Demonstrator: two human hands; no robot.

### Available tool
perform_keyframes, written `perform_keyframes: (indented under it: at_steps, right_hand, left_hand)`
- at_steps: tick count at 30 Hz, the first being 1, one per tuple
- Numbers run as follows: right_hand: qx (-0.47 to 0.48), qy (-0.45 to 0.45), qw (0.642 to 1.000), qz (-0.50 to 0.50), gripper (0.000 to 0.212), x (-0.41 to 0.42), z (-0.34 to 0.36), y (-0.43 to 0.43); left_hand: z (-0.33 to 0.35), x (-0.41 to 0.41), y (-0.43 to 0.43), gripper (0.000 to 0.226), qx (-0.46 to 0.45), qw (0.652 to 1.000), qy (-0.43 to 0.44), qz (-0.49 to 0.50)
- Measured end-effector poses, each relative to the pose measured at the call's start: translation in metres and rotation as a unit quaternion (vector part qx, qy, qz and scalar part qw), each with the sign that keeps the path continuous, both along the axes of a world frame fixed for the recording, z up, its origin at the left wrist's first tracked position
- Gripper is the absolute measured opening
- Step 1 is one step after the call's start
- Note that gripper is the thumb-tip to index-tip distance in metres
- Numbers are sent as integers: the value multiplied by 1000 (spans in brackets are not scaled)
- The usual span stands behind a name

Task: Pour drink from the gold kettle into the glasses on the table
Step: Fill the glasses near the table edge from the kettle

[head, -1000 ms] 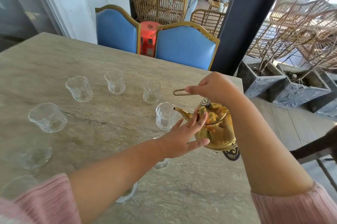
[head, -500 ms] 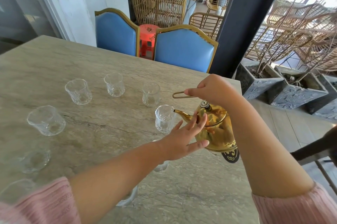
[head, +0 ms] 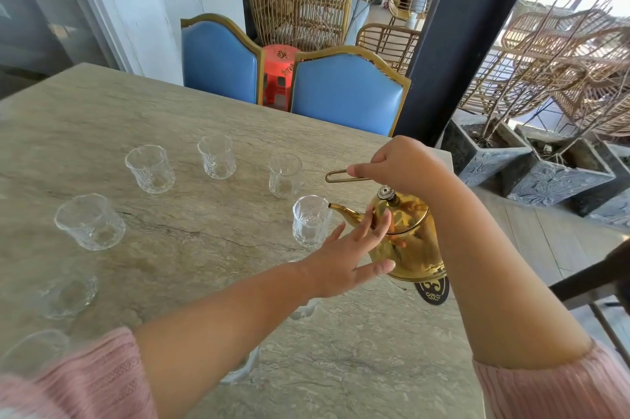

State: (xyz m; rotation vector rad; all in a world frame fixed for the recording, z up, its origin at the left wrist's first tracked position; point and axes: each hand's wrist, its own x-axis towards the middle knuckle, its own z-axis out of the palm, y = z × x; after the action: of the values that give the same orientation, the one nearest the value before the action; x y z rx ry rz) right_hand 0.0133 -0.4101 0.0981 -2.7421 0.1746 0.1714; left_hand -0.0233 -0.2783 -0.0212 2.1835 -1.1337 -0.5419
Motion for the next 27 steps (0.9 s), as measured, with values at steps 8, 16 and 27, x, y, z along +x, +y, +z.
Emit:
perform_keyframes:
  at_steps: [8, 16, 27]
  right_hand:
    - [-10, 4, 1000, 2, 54, 0, 0, 2]
    - [-16, 3, 1000, 6, 54, 1, -1, 3]
    - [-24, 6, 1000, 7, 54, 0, -1, 5]
  left_hand:
    - [-1, 1, 1, 71, -1, 1000, 0, -2]
    - [-4, 0, 2, 72, -7, 1000, -4, 7]
    - [-7, 1, 3, 72, -7, 1000, -17, 8]
